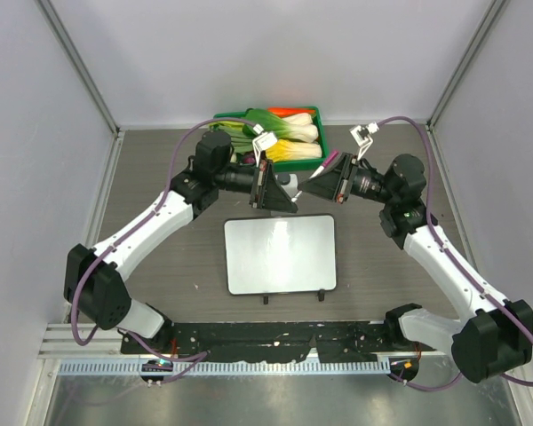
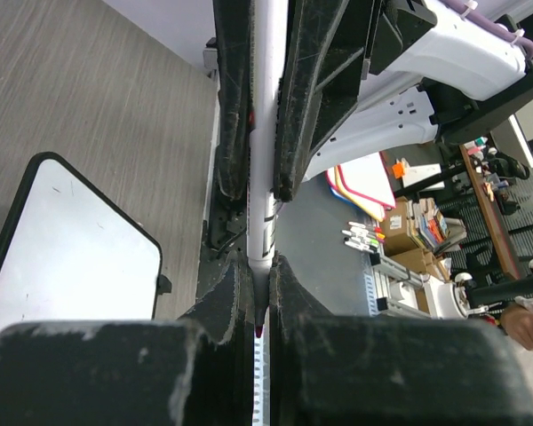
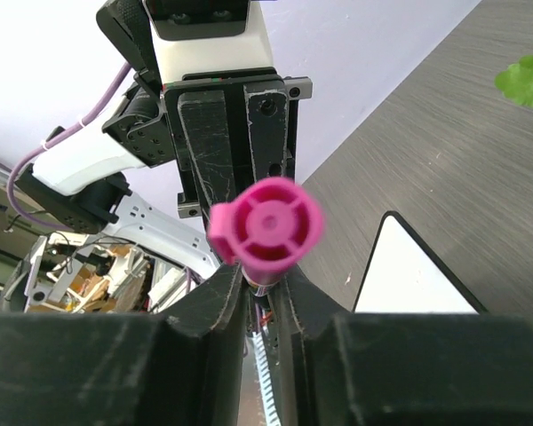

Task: Write a sentence on the whiteboard
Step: Pass from the left arm to the right

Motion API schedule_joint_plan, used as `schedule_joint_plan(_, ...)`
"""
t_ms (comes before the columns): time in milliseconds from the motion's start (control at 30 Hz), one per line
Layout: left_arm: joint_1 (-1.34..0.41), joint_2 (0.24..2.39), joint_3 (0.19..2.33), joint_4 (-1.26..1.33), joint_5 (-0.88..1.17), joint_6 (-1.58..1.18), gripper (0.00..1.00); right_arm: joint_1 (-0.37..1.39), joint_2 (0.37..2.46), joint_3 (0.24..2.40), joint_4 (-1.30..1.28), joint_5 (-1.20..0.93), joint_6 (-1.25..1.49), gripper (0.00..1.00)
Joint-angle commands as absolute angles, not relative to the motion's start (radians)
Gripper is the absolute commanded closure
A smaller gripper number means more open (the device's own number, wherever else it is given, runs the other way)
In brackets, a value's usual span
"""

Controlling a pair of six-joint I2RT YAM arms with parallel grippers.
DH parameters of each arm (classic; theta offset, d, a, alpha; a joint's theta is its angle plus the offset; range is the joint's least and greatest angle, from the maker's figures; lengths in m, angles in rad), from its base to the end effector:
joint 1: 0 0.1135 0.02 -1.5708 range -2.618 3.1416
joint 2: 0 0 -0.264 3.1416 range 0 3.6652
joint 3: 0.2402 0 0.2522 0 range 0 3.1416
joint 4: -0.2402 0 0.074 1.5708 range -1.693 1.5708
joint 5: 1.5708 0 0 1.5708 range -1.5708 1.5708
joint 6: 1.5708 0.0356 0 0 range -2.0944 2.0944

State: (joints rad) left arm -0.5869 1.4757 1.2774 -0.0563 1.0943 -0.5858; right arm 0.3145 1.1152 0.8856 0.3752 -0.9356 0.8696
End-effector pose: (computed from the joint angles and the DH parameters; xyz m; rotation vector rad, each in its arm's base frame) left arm 0.2609 -0.2115 0.3641 0.8870 1.8808 -1.7594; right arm 0.2290 0.1046 0.3670 -0.4264 1.6594 1.5753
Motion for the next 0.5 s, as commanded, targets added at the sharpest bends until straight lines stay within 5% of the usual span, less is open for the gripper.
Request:
schedule_joint_plan(0,-0.583,1.439,1.289,-0.026,1.111,-0.586,1.0,0.327,1.097,0.882,0.449,-0.963,0.882,0.8)
schedule_joint_plan(167,-0.583,1.43,1.284,-0.023,1.095,-0.587,1.0,0.328,1.095,0.87,0.449,-0.977,0.884,0.99)
schedule_joint_plan(267,-0.584,1.427,1.284,-0.021,1.083,-0.588,1.0,0.33,1.092,0.861,0.449,-0.982,0.885,0.98)
schedule_joint_plan(467,-0.584,1.439,1.289,-0.009,1.091,-0.603,1.0,0.34,1.086,0.854,0.456,-0.976,0.888,0.6)
